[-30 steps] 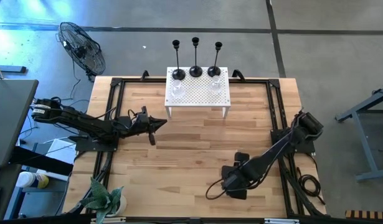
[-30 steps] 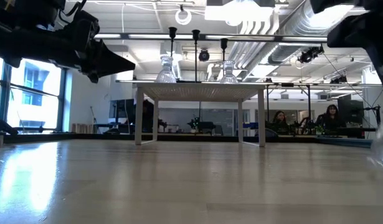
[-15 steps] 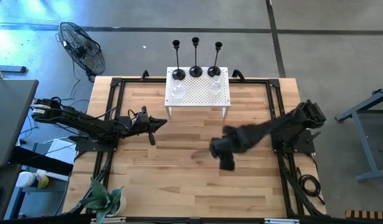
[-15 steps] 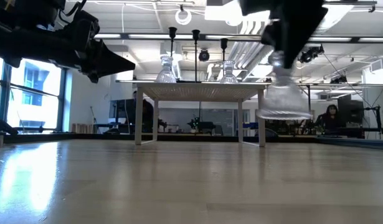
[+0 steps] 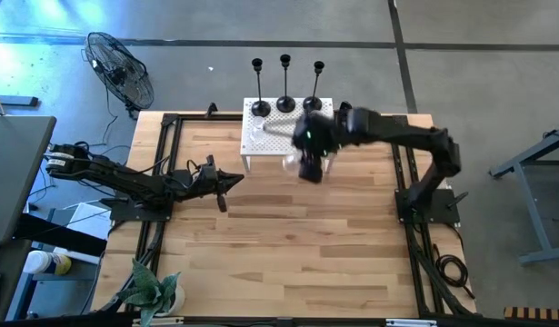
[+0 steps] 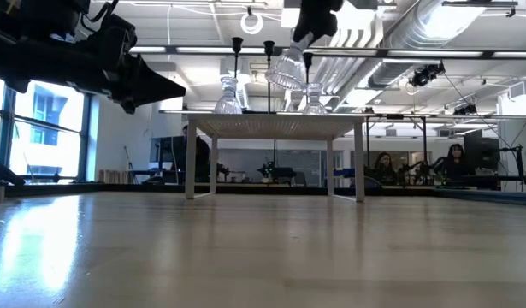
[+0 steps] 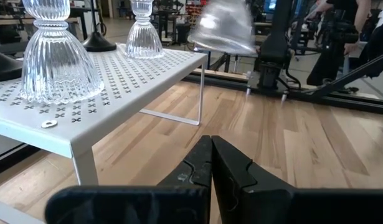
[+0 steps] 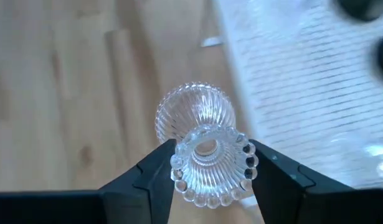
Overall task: Pick & Place candle stick holders
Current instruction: Put the transparent glass candle holder aligned with the black candle holder on the shelf
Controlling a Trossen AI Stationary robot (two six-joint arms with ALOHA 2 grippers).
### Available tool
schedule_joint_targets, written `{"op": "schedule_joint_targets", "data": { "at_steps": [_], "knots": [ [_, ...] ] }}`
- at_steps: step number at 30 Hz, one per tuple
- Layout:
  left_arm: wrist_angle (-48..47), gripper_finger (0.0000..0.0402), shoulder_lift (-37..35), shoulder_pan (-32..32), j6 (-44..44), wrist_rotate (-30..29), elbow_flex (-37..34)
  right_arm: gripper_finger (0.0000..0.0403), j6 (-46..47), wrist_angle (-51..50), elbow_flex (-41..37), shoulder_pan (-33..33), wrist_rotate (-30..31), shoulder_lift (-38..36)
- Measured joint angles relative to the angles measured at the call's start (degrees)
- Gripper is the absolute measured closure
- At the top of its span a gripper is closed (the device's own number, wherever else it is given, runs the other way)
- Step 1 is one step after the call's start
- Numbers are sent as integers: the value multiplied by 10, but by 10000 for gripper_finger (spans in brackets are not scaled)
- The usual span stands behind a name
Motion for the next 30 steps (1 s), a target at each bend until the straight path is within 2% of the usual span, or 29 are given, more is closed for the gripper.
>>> {"op": "schedule_joint_targets", "data": {
  "at_steps": [7,14,20,30],
  "knots": [
    [0,401,0,0,0,0,0,232,-84,-58,157,-80,-3,89],
    [0,401,0,0,0,0,0,232,-153,-112,267,-130,-1,184],
    [-1,401,0,0,0,0,0,232,-192,-111,246,-145,22,206],
    [-1,401,0,0,0,0,0,232,-209,-73,235,-151,22,205]
  ]
}}
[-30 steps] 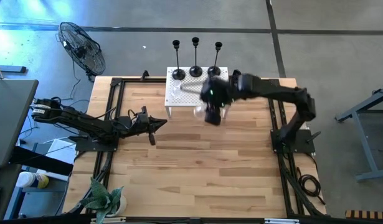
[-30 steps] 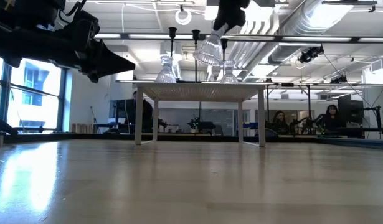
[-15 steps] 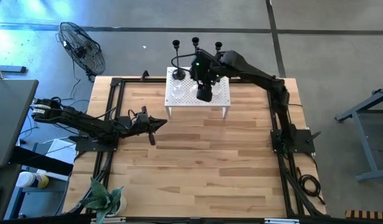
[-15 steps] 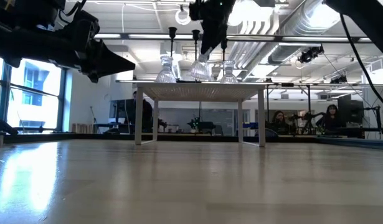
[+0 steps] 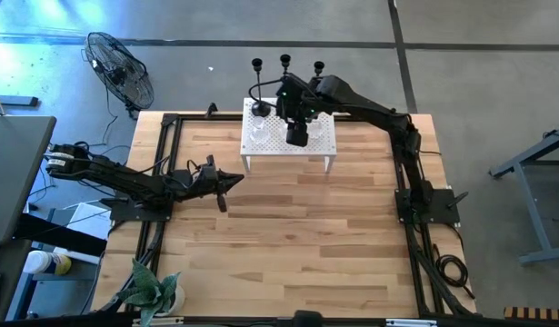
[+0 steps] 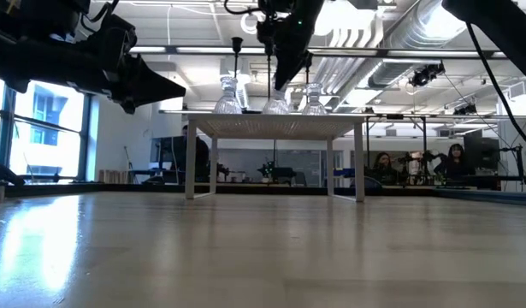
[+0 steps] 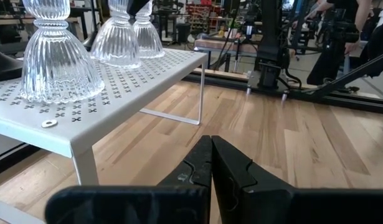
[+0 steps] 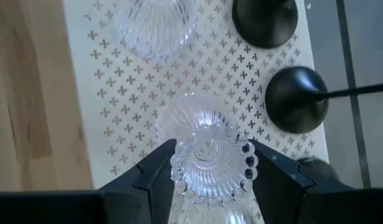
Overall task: Pick & Place candle stick holders
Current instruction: Put the transparent glass candle holder aligned with the black candle holder on the shelf
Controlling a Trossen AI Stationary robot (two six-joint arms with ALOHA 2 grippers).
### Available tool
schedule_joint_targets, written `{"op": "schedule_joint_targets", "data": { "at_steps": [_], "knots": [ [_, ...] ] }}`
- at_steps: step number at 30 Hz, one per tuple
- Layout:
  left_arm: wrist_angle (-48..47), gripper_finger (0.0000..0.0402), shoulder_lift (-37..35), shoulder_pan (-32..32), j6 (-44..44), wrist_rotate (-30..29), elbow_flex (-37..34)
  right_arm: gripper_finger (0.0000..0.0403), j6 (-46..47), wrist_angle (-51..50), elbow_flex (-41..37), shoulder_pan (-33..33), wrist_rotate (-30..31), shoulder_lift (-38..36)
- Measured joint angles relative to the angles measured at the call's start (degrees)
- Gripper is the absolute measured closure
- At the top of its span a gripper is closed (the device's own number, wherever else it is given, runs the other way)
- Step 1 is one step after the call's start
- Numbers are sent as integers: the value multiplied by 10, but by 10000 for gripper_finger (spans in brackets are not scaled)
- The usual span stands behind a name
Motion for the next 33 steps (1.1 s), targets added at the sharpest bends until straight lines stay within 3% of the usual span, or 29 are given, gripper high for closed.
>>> {"op": "schedule_joint_targets", "data": {
  "at_steps": [17,33],
  "knots": [
    [0,401,0,0,0,0,0,222,-21,12,0,0,9,0],
    [-1,401,0,0,0,0,0,184,-22,53,0,1,29,0]
  ]
}}
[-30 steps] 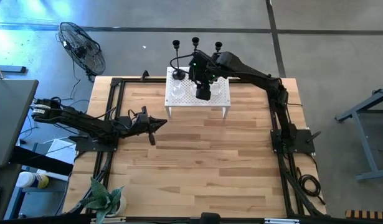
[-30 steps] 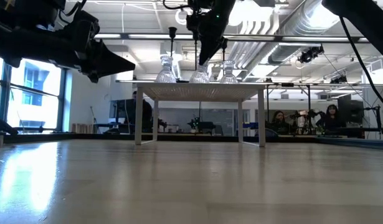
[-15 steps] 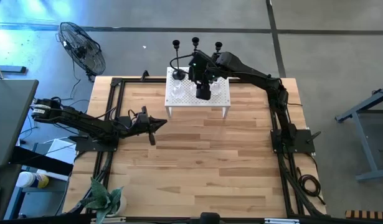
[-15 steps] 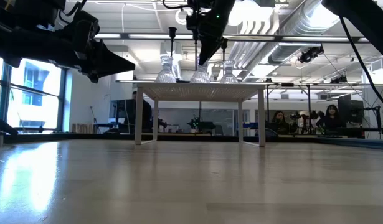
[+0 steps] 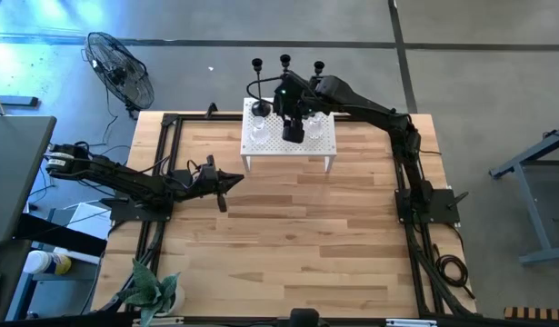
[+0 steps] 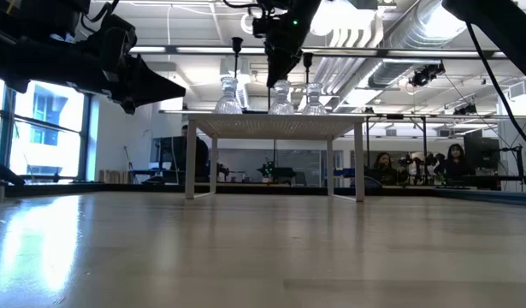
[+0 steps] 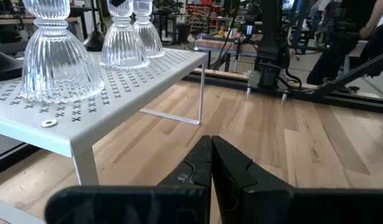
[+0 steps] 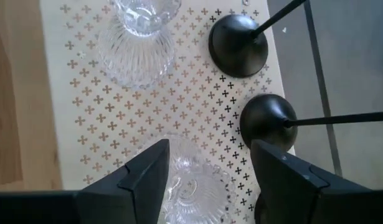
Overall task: Pick & Place candle stick holders
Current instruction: Put the transparent glass candle holder aligned with the black candle holder on the shelf
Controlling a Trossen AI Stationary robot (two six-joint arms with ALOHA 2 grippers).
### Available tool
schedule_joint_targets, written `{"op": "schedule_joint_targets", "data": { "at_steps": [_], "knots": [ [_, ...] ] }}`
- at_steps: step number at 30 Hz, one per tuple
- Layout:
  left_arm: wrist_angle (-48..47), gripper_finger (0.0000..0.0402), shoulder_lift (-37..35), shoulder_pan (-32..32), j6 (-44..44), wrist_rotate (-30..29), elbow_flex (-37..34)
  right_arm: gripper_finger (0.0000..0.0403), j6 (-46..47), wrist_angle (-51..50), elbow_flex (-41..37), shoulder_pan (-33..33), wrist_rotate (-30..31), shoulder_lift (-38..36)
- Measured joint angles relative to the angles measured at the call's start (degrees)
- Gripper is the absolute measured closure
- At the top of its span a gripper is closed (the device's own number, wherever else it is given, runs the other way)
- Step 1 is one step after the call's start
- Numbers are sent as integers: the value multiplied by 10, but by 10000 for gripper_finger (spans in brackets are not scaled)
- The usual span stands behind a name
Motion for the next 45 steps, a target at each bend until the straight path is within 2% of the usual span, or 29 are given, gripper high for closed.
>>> {"op": "schedule_joint_targets", "data": {
  "at_steps": [16,19,25,27,33,40,45],
  "knots": [
    [-2,402,0,0,0,5,0,217,1,-38,17,-9,-5,-34],
    [-2,401,0,0,0,5,0,253,11,-42,14,-17,-21,-34],
    [-2,401,0,0,0,6,0,371,14,-43,-8,-31,-43,-34],
    [-2,401,0,0,0,7,0,394,12,-37,-8,-32,-48,-34],
    [-2,401,0,0,0,7,0,377,11,-33,-8,-32,-79,-34],
    [-2,401,0,0,0,7,0,400,9,-47,-8,-32,-76,-24],
    [-1,402,0,0,0,7,0,397,7,-45,-8,-33,-80,-19]
  ]
}}
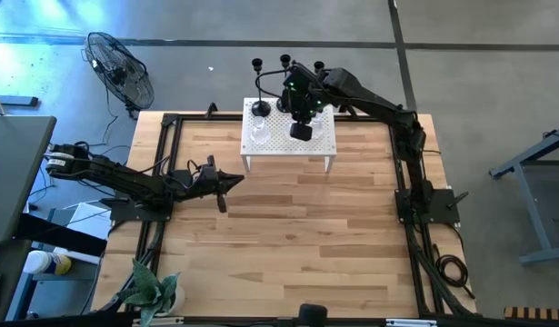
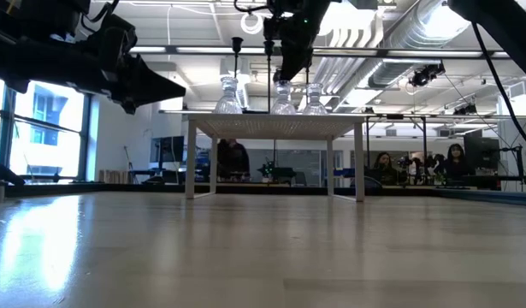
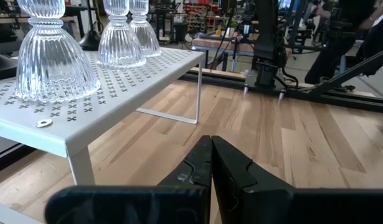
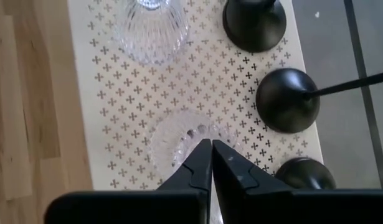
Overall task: Pick & Place candle stick holders
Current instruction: Put the transparent glass candle holder aligned with the black candle holder on the shelf
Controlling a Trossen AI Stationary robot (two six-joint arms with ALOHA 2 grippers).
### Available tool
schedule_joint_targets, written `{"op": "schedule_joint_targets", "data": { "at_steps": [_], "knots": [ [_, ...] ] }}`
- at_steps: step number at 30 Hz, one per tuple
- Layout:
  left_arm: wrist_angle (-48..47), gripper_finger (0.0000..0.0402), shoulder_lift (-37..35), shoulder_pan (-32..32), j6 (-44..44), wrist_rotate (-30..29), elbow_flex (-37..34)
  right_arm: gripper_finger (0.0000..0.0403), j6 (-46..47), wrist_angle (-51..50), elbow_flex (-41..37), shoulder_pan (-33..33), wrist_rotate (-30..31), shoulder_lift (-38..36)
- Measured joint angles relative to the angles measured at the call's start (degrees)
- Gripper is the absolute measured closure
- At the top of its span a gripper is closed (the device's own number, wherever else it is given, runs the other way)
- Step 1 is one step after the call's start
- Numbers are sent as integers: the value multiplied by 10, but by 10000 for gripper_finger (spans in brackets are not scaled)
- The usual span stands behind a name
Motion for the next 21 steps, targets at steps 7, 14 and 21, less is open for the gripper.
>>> {"op": "schedule_joint_targets", "data": {
  "at_steps": [7,14,21],
  "knots": [
    [0,402,0,0,0,3,0,400,-2,27,0,0,-11,0],
    [0,401,0,0,0,3,0,395,-2,40,0,0,-25,0],
    [0,401,0,0,0,3,0,399,-4,49,0,0,-24,1]
  ]
}}
